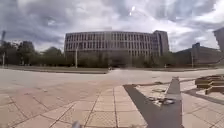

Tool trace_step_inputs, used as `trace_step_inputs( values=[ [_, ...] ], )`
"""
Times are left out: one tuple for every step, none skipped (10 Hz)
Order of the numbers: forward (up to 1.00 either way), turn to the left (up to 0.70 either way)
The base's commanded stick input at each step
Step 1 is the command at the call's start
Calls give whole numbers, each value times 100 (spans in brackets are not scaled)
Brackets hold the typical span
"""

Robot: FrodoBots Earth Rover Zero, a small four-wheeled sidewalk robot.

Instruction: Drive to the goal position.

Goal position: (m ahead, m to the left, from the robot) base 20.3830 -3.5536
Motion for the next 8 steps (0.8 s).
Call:
trace_step_inputs(
  values=[
    [70,0],
    [70,0],
    [70,0],
    [70,0],
    [70,0],
    [70,0],
    [70,0],
    [70,0]
  ],
)
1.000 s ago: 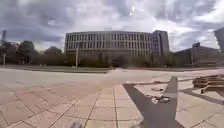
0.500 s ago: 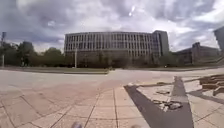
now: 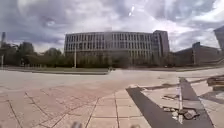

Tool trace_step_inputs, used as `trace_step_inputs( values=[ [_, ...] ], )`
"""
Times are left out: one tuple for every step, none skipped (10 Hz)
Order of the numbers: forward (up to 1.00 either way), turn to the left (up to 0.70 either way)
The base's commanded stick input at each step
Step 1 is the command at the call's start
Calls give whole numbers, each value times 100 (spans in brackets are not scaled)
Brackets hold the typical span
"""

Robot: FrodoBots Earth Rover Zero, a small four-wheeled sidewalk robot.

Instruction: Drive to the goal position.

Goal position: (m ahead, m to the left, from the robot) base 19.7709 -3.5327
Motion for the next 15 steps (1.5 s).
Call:
trace_step_inputs(
  values=[
    [70,0],
    [70,0],
    [70,0],
    [70,0],
    [70,0],
    [70,0],
    [70,0],
    [70,0],
    [70,0],
    [70,0],
    [70,-1],
    [70,-12],
    [70,-25],
    [70,-29],
    [70,-23]
  ],
)
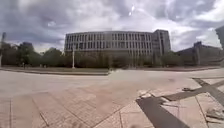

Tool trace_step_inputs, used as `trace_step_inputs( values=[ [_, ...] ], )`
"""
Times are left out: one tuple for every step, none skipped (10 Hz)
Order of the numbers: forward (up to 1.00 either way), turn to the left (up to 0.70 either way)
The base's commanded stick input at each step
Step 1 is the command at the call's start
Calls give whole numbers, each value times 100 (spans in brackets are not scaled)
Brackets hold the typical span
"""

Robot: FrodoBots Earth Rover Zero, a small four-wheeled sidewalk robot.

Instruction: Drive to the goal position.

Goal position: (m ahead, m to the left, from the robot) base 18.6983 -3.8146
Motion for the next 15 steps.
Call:
trace_step_inputs(
  values=[
    [70,-5],
    [70,0],
    [70,0],
    [70,0],
    [70,0],
    [70,0],
    [70,0],
    [70,0],
    [70,0],
    [70,0],
    [70,0],
    [70,0],
    [70,0],
    [70,0],
    [70,0]
  ],
)
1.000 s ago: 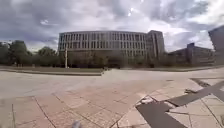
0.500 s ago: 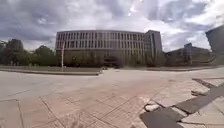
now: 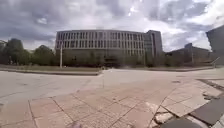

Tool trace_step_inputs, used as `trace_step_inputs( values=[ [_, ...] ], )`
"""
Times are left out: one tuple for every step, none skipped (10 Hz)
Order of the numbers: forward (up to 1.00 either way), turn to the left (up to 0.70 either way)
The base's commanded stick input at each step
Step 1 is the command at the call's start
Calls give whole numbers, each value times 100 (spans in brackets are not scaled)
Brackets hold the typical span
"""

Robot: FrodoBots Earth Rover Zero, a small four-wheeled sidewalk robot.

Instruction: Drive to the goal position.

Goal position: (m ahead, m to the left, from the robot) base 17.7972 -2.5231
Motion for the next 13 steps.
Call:
trace_step_inputs(
  values=[
    [70,0],
    [70,0],
    [70,0],
    [70,0],
    [70,0],
    [70,0],
    [70,0],
    [70,0],
    [70,0],
    [70,0],
    [70,0],
    [70,0],
    [70,0]
  ],
)
